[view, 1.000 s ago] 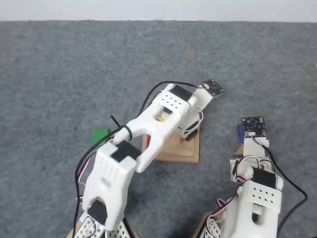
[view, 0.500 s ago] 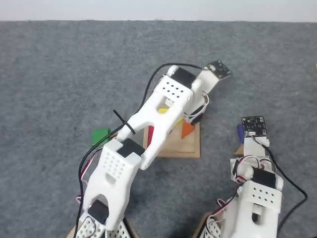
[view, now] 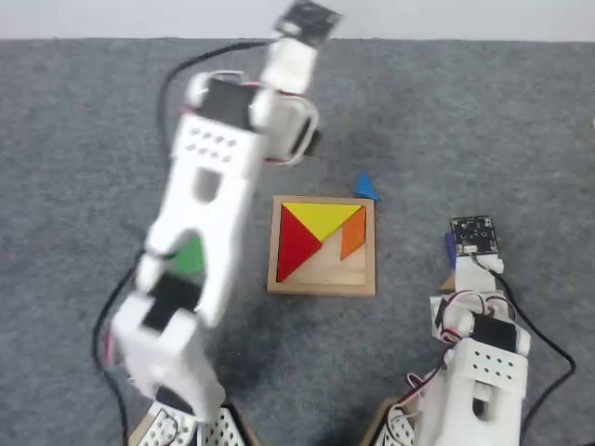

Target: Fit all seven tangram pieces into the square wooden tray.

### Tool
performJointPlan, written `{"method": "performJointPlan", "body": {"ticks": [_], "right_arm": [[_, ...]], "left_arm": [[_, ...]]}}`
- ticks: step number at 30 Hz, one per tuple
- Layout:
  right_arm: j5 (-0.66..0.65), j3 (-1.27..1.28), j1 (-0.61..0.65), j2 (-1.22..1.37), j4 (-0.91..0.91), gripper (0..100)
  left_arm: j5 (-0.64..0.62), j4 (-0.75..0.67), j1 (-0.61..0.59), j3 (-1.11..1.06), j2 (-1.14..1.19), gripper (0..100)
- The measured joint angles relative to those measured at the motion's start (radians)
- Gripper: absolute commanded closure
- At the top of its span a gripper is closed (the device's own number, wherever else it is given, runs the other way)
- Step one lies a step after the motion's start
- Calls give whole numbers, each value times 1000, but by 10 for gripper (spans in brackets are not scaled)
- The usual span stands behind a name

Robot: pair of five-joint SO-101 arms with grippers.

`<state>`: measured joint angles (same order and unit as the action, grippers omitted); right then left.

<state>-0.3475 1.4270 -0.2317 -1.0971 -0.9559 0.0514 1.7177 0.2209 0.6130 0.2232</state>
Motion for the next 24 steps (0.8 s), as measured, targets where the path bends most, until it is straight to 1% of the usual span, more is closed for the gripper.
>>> {"method": "performJointPlan", "body": {"ticks": [3, 6, 9, 12, 14, 19, 24], "right_arm": [[-2, -69, 2, 0, -43, 876], [-2, -169, 0, 2, -103, 835], [-2, -290, 0, 57, -152, 825], [-15, -414, 0, 166, -175, 823], [-35, -499, 0, 261, -190, 823], [-106, -643, 37, 535, -206, 822], [-112, -729, 84, 752, -206, 822]], "left_arm": [[28, -21, -83, -249, -181, 831], [37, -138, -201, -549, -342, 830], [81, -278, -322, -855, -480, 830], [114, -393, -402, -1126, -588, 829], [115, -445, -442, -1270, -640, 829], [114, -565, -489, -1491, -701, 829], [115, -634, -489, -1560, -706, 829]]}}
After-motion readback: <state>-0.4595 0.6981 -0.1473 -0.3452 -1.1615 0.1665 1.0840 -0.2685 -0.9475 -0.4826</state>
